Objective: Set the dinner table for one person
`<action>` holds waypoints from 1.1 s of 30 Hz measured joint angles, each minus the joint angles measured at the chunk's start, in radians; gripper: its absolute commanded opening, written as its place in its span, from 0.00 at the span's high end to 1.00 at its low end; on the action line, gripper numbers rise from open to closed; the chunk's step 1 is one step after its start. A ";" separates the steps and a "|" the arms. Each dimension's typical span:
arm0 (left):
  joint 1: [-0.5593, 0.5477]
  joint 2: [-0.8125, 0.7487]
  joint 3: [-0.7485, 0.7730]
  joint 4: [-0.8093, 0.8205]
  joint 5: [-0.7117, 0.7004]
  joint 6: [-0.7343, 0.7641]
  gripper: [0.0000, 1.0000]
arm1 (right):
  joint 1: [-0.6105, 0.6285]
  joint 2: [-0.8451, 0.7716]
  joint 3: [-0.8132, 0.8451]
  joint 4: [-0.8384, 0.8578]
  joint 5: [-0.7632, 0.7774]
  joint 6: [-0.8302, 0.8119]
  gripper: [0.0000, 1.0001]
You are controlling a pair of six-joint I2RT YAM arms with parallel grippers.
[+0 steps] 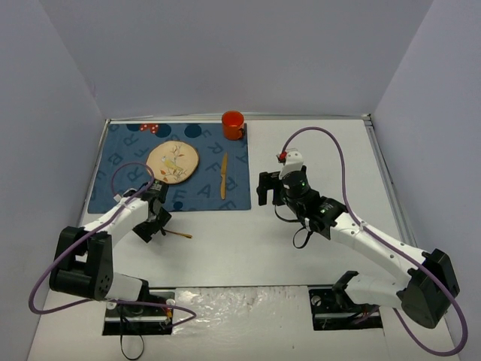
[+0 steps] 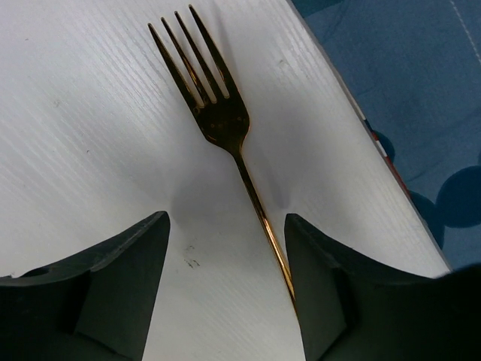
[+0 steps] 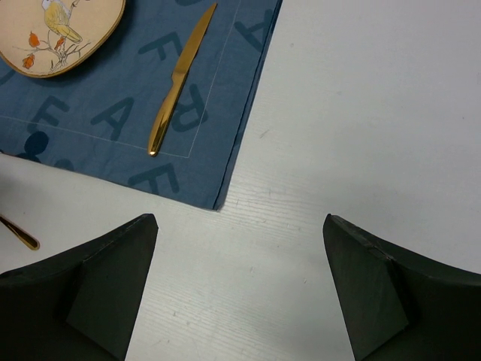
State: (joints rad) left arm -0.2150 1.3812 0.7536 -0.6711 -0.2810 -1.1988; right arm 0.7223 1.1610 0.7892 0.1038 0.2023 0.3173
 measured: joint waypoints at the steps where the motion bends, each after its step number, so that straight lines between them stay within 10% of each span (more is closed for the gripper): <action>1: 0.000 0.008 0.000 0.000 0.001 -0.005 0.47 | -0.002 -0.005 -0.002 0.002 0.000 0.001 0.11; 20: -0.001 0.024 -0.027 0.084 0.018 -0.048 1.00 | -0.008 -0.019 -0.013 0.006 -0.008 0.015 0.12; 33: -0.001 -0.177 -0.051 -0.050 0.032 0.012 1.00 | -0.012 -0.022 -0.021 0.009 -0.008 0.015 0.12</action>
State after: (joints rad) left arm -0.2161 1.2038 0.7029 -0.7208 -0.2492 -1.1865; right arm 0.7103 1.1387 0.7682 0.1127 0.1944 0.3324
